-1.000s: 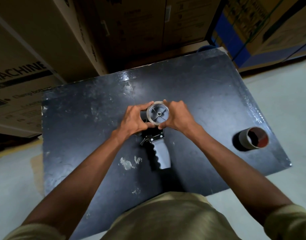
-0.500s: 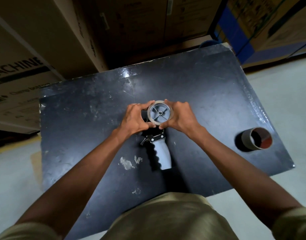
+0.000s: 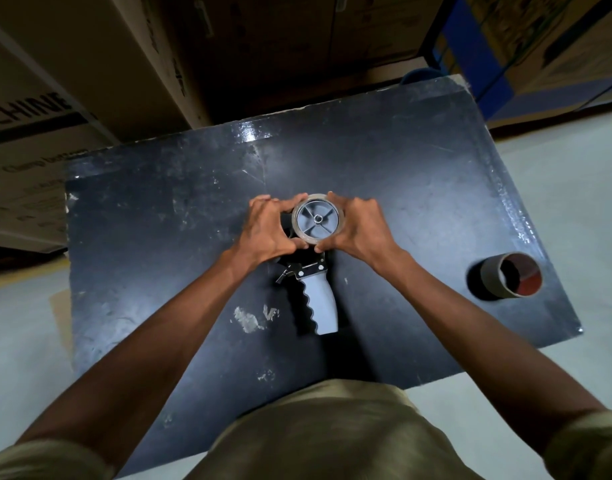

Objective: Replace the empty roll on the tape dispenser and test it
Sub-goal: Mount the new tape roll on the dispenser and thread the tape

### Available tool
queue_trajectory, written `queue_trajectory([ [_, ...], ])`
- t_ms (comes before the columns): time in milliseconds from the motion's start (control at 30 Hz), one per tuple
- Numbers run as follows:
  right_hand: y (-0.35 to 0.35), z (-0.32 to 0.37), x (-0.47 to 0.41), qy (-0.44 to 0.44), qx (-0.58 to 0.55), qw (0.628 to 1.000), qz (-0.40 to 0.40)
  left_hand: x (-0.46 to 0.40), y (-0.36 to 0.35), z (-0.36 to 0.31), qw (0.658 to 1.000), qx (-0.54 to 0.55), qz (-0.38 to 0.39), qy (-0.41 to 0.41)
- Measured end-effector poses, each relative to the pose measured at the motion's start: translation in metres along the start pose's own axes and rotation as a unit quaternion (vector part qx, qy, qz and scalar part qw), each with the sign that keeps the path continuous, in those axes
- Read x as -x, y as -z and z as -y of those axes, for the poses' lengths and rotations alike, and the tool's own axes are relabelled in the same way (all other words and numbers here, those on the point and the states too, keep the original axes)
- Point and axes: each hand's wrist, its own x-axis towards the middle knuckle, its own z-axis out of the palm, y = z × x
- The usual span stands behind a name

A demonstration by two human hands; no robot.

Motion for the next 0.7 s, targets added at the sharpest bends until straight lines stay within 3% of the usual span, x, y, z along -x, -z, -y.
queue_trajectory([
  [700,-0.0063,-0.0042,-0.0028,0.002,0.012,1.000,0.001,-0.0062,-0.0070,0.0069,1.000,0.005,0.005,-0.006],
])
